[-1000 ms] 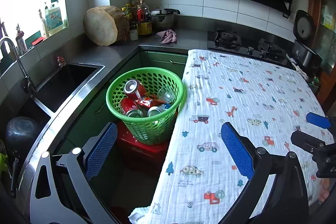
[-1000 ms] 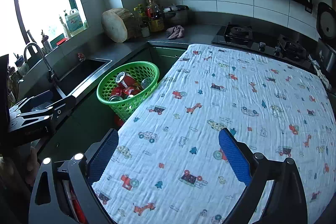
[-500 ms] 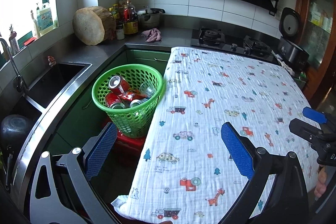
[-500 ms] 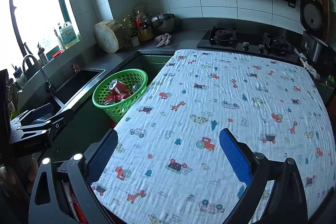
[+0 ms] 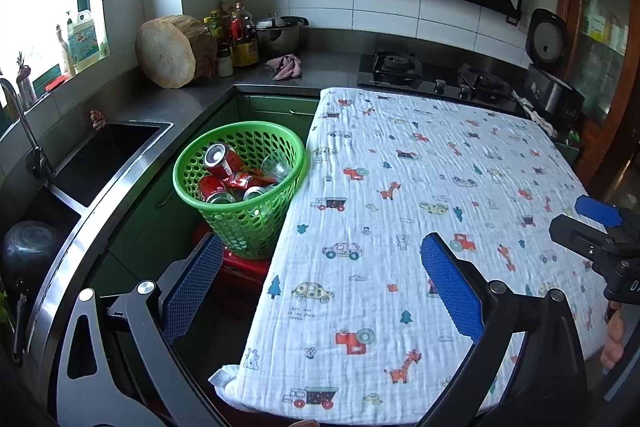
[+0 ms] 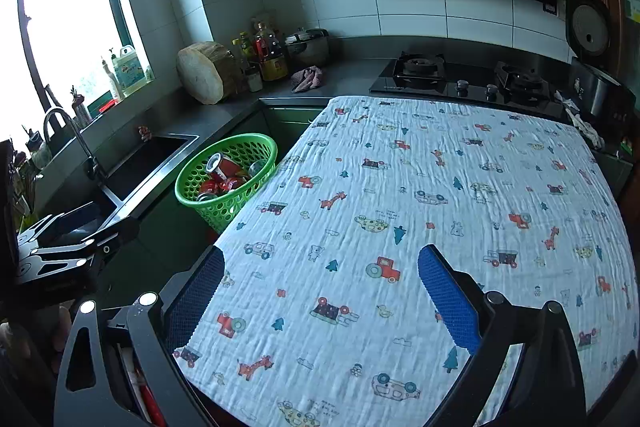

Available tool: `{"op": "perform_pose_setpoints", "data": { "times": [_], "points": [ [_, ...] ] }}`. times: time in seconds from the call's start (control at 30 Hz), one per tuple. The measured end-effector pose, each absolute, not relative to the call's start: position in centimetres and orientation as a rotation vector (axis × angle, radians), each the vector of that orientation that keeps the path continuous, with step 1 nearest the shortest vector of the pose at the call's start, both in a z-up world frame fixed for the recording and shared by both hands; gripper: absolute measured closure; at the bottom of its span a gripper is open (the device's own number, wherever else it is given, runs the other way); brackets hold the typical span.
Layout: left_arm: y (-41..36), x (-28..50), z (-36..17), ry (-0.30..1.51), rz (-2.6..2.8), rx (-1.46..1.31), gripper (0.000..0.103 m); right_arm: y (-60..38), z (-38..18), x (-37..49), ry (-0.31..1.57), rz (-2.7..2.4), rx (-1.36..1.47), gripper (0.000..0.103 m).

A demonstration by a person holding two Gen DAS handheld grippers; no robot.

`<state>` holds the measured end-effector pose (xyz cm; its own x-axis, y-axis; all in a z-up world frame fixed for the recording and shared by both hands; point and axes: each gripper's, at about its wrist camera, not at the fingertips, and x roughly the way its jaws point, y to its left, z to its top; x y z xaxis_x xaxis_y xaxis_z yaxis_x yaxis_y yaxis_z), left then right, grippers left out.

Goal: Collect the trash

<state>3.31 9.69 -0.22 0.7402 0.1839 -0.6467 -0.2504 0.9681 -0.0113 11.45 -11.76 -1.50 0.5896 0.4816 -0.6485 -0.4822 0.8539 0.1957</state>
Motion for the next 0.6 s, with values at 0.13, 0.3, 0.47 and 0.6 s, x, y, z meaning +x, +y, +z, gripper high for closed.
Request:
{"op": "perform_pose_setpoints", "data": {
  "times": [0.13,0.3,0.47,0.6],
  "points": [
    [9.3,3.1,0.2,0.686,0.228,-0.095,0.005,-11.9,-1.4,11.3,0.753,0.561,0.000,0.009],
    [8.8,2.9,0.5,0.680,0.221,-0.082,0.005,-12.0,-1.1,11.1,0.750,0.564,0.001,0.009],
    [8.6,2.8,0.5,0.679,0.220,-0.080,0.005,-12.2,-1.1,11.1,0.750,0.561,0.001,0.009],
    [8.6,2.7,0.6,0.677,0.222,-0.079,0.005,-12.2,-1.0,11.0,0.749,0.559,0.001,0.009]
  ]
}}
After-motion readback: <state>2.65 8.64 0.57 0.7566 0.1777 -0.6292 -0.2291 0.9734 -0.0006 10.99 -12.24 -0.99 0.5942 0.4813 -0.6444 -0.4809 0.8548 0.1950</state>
